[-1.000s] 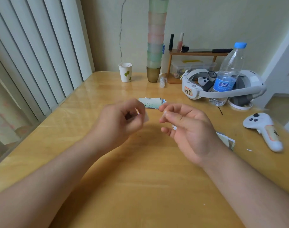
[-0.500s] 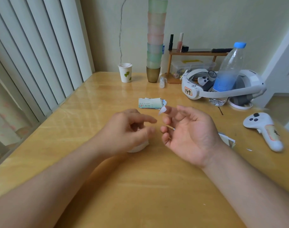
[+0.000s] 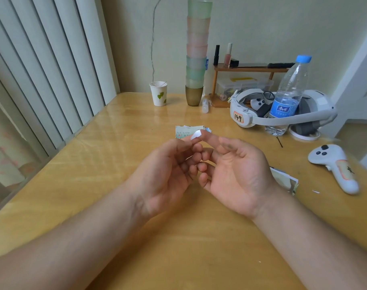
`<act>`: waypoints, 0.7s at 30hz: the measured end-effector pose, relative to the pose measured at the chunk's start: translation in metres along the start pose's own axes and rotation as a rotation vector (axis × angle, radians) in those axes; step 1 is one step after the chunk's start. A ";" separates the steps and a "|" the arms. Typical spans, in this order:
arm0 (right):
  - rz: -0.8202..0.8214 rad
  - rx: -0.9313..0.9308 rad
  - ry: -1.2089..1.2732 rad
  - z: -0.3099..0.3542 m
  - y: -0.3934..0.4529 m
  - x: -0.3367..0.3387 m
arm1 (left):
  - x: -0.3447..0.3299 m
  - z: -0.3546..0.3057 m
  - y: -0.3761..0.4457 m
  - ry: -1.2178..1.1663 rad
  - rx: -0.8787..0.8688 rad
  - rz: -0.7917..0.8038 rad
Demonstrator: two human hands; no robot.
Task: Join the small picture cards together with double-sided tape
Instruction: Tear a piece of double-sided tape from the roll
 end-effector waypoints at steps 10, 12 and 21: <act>-0.098 0.459 -0.756 -0.002 -0.002 0.005 | 0.002 -0.003 -0.001 0.049 -0.134 -0.189; -0.159 0.701 -1.147 -0.001 -0.003 0.009 | 0.003 -0.004 -0.002 0.075 -0.164 -0.219; -0.445 0.898 -1.367 0.013 -0.001 0.019 | 0.011 -0.004 -0.001 0.302 -0.332 -0.344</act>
Point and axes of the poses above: each hand's wrist, its own y-axis towards the middle knuckle, its own x-axis out of the back of the hand, z = x × y, the point moved 2 cm from there along y, towards the middle knuckle, and after that the axes turned 6 degrees about y, right-handed, at the moved point
